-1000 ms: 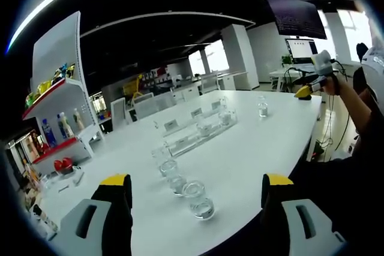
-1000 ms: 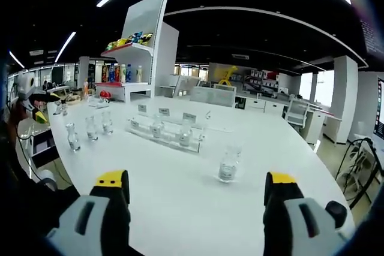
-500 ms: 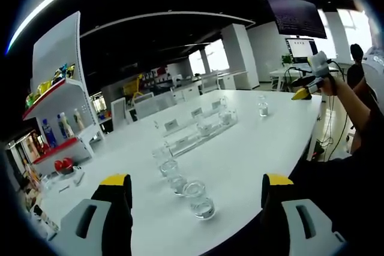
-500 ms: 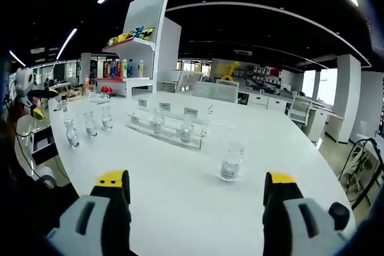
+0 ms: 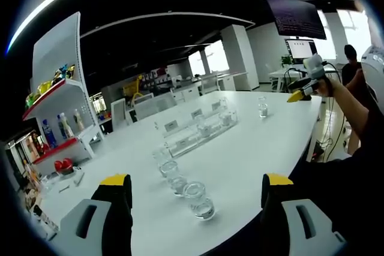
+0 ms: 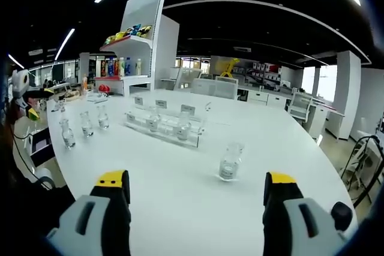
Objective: Identify the label on the chemical reagent bottle, grasp the chemical reagent bottle, and place it in the designated position on the reagent rack
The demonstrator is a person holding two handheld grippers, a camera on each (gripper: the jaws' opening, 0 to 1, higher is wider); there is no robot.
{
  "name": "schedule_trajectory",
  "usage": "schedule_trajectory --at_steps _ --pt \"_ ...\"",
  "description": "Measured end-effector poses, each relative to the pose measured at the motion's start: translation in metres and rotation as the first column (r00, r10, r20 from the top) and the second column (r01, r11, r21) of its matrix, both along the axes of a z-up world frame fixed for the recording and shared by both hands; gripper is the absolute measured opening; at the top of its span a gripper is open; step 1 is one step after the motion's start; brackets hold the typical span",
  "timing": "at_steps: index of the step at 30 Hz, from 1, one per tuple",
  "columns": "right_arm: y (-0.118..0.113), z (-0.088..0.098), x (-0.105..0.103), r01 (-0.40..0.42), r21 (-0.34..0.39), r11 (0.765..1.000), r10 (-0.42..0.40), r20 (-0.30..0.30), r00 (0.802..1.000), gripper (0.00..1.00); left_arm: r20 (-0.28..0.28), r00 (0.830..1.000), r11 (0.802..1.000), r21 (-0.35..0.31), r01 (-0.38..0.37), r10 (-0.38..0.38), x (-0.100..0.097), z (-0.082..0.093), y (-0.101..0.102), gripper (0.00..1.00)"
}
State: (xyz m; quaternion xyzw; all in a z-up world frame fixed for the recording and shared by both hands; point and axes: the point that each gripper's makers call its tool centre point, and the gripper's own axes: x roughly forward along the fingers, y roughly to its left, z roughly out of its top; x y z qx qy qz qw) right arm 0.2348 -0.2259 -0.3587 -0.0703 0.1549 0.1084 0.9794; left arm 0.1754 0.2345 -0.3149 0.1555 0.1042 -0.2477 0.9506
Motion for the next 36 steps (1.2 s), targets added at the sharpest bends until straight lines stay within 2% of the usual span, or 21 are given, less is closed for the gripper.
schedule_trajectory --at_steps 11,17,20,26,36 --pt "0.000 -0.012 0.013 0.000 0.027 1.000 0.001 -0.024 1.000 0.89 0.005 1.000 1.000 0.000 0.001 -0.001 -0.001 0.002 -0.001 0.89" --pt "-0.003 -0.024 0.021 0.009 0.043 0.999 -0.007 -0.050 0.999 0.89 0.004 1.000 1.000 0.001 0.001 -0.001 0.000 0.001 -0.001 0.89" --pt "-0.003 -0.032 0.025 0.003 0.080 0.997 0.003 -0.071 0.997 0.88 0.003 1.000 1.000 0.002 0.002 -0.002 0.000 0.001 -0.001 0.89" --pt "-0.002 -0.044 0.032 0.004 0.086 0.996 0.004 -0.089 0.996 0.88 0.001 1.000 1.000 -0.002 0.005 -0.005 0.001 0.000 -0.003 0.89" --pt "-0.001 -0.050 0.042 0.008 0.097 0.995 0.003 -0.107 0.994 0.87 0.000 1.000 1.000 -0.005 0.004 -0.004 0.002 0.000 -0.005 0.89"
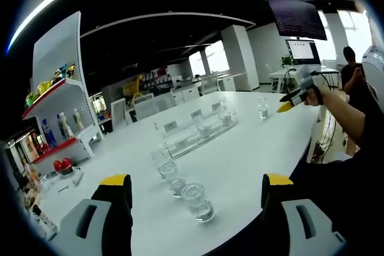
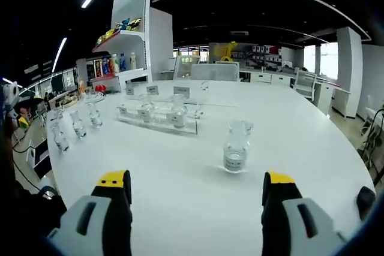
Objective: Identify the label on the chemical reagent bottle, grasp the chemical reagent bottle, and place it in the designated position on the reagent rack
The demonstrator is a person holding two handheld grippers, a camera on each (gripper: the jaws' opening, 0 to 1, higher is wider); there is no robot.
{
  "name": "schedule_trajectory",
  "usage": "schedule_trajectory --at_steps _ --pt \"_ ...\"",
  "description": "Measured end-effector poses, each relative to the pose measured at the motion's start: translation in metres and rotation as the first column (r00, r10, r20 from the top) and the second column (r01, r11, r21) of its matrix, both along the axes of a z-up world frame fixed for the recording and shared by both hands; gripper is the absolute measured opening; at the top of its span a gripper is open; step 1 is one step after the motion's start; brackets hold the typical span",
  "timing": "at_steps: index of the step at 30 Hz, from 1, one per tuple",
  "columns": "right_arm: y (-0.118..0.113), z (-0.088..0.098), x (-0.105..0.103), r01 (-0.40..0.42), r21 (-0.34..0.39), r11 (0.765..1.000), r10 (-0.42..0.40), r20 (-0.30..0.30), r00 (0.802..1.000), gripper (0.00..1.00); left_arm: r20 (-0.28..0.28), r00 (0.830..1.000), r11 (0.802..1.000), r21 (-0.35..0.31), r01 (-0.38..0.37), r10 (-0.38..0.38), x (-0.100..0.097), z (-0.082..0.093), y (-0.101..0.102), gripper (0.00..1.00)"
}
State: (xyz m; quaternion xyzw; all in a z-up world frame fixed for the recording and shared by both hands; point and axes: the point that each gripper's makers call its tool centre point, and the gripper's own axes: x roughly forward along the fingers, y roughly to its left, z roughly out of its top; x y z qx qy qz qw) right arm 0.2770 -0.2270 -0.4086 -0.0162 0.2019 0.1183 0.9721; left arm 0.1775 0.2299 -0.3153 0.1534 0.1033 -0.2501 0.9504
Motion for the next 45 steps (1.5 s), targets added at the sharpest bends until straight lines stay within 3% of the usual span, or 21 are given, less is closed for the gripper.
schedule_trajectory --at_steps 45 --pt "0.001 -0.004 0.033 0.044 0.042 0.998 -0.044 0.001 0.999 0.85 0.005 1.000 1.000 0.008 -0.010 0.009 -0.001 0.003 0.006 0.89"
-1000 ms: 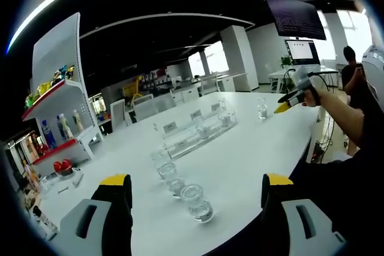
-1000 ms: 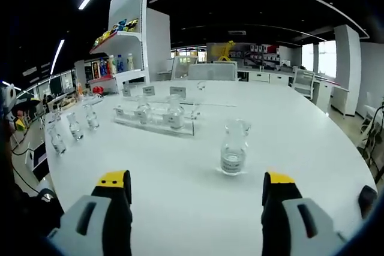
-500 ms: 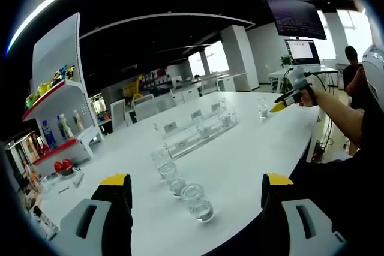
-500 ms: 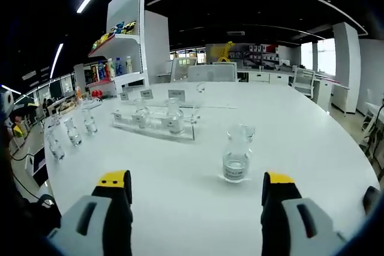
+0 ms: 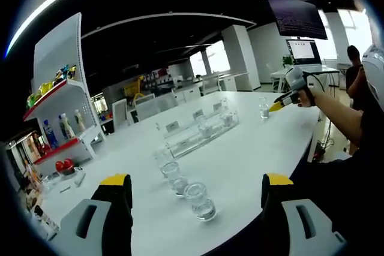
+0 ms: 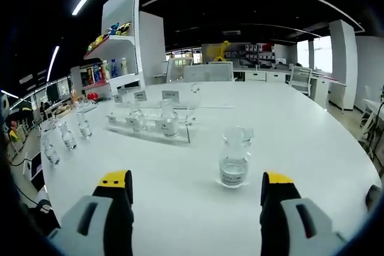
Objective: Identify the label on the chemical reagent bottle, grasp the chemical reagent bottle, and place it in the designated position on the reagent rack
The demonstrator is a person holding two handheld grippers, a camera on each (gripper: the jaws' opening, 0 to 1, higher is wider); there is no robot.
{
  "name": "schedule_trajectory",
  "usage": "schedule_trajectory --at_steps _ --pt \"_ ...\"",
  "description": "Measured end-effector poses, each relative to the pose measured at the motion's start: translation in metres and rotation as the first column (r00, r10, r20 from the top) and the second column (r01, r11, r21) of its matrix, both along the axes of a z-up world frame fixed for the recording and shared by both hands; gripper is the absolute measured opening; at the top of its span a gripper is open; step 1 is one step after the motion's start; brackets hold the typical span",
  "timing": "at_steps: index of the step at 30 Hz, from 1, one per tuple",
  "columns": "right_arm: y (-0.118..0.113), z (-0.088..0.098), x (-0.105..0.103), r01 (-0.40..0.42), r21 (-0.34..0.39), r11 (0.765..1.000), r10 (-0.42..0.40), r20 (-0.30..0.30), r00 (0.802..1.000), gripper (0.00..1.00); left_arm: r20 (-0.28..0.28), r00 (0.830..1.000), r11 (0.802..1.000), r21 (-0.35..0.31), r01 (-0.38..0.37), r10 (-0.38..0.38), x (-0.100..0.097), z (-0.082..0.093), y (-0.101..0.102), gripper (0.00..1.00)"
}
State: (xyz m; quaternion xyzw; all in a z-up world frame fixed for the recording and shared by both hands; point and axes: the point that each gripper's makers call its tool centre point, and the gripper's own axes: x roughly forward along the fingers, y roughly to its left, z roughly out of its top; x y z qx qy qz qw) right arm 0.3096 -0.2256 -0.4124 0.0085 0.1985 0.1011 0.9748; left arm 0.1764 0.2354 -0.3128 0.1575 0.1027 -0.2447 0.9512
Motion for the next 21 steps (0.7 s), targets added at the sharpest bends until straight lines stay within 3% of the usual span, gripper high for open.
schedule_trajectory --at_steps 17,21 --pt "-0.0011 -0.0098 0.0062 0.025 0.015 1.000 -0.025 -0.009 1.000 0.84 0.003 1.000 1.000 -0.005 0.006 -0.006 -0.0018 0.0011 -0.0013 0.89" --pt "-0.0040 -0.0088 0.0049 0.040 0.020 0.999 -0.041 0.014 0.999 0.81 0.000 1.000 1.000 -0.003 0.004 -0.004 -0.0006 0.0003 -0.0022 0.89"
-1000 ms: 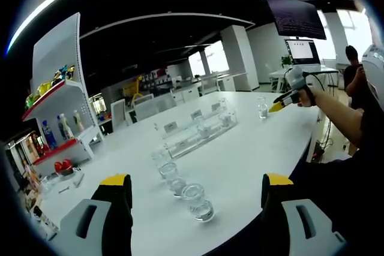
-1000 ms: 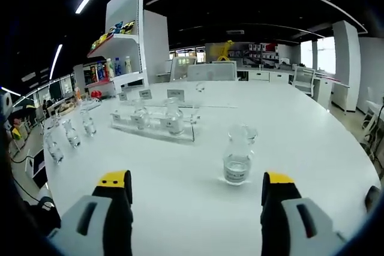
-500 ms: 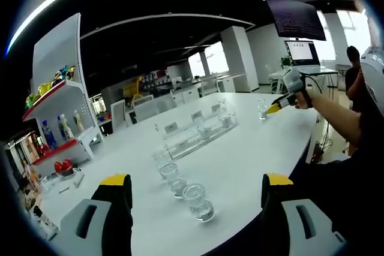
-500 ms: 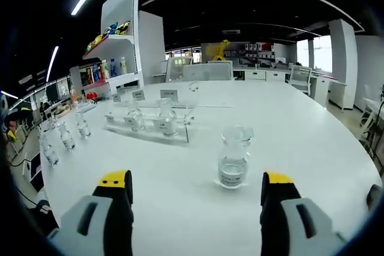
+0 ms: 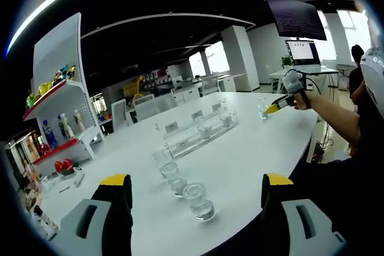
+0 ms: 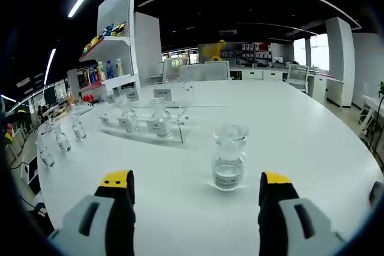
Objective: Identify the label on the chemical reagent bottle, grasp the chemical reagent bottle, and place it in the designated position on the reagent rack
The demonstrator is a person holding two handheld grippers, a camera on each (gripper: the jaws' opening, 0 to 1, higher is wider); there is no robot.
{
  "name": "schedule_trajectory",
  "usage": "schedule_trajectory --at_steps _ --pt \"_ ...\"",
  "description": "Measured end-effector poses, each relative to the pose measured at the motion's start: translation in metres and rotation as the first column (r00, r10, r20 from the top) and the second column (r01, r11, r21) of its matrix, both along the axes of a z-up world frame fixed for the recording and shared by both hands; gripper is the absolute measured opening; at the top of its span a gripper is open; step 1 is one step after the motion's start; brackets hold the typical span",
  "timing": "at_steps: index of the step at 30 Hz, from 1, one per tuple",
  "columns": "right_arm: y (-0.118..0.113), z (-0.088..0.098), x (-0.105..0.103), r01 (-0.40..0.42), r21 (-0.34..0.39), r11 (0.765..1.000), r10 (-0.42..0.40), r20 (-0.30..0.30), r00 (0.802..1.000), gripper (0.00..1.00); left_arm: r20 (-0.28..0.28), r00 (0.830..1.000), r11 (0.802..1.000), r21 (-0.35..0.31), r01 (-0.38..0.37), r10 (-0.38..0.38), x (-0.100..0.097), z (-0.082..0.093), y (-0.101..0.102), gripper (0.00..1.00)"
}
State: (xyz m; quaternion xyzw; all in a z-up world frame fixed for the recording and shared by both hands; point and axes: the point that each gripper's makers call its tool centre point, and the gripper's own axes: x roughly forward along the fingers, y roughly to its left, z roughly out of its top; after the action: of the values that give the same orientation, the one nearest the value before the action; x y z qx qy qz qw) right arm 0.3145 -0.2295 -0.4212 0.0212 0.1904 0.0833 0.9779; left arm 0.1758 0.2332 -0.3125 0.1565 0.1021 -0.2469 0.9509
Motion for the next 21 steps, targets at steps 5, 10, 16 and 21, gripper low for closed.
schedule_trajectory --at_steps 5,10,16,21 --pt "-0.001 0.000 -0.001 0.005 0.013 1.000 -0.005 0.008 1.000 0.81 0.004 1.000 1.000 -0.002 0.005 -0.005 -0.001 0.001 -0.002 0.89" --pt "0.000 0.000 -0.001 0.010 0.003 1.000 -0.010 0.011 1.000 0.81 -0.004 1.000 1.000 0.001 0.001 -0.001 -0.001 -0.002 -0.001 0.89" --pt "0.001 -0.001 0.006 0.025 -0.001 1.000 -0.025 0.019 1.000 0.80 -0.001 1.000 1.000 0.005 0.003 -0.003 0.000 0.000 -0.001 0.89" --pt "-0.006 -0.002 0.019 0.052 -0.008 0.999 -0.052 0.045 0.998 0.78 0.003 1.000 1.000 0.009 -0.003 0.003 -0.001 0.001 0.002 0.89"
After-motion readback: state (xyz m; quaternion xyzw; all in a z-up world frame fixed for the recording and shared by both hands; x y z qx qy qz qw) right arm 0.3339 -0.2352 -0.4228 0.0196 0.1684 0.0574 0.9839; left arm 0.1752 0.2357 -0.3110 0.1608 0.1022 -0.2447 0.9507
